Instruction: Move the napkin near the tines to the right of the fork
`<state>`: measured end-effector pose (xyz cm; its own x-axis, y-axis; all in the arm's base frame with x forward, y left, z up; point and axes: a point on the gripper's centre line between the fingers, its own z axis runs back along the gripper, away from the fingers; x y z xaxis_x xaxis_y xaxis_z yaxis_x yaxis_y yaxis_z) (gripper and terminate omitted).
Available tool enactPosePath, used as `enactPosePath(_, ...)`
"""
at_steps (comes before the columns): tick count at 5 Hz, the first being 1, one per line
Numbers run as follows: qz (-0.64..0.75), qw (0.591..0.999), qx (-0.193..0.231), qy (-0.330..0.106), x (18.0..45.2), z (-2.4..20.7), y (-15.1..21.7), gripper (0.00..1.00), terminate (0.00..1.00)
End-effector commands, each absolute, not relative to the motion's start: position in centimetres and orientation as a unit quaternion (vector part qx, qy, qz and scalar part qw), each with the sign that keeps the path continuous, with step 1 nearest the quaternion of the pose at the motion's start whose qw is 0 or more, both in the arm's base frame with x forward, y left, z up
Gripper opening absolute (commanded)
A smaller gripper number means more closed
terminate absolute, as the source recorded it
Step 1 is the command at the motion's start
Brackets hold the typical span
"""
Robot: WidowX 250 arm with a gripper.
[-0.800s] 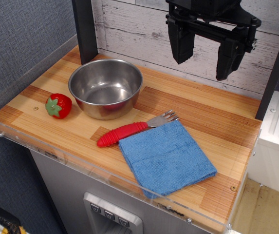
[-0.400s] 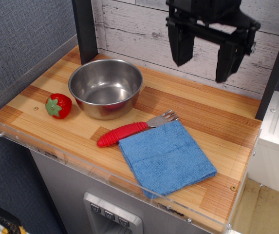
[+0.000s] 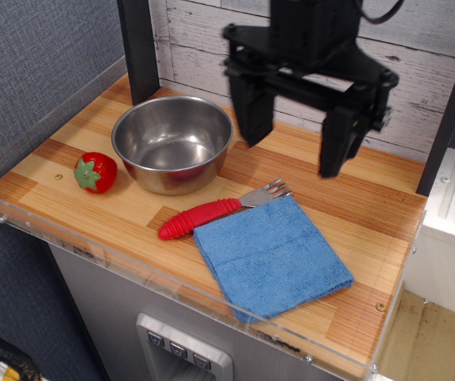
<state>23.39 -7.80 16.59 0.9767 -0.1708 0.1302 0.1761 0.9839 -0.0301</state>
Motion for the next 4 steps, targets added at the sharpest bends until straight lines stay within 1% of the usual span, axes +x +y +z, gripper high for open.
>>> enactPosePath(1, -0.057, 0.995, -0.005, -0.083, 19.5, 16.3, -6.3, 1.0, 0.0)
enactPosePath(2, -0.065, 0.996, 0.014, -0.062, 19.7, 13.6, -6.6, 1.0, 0.0)
enactPosePath(3, -0.056, 0.994, 0.031, -0.09, 20.1, 12.1, -6.5, 1.0, 0.0)
enactPosePath(4, -0.038, 0.993, 0.043, -0.101, 20.4, 10.7, -6.6, 1.0, 0.0)
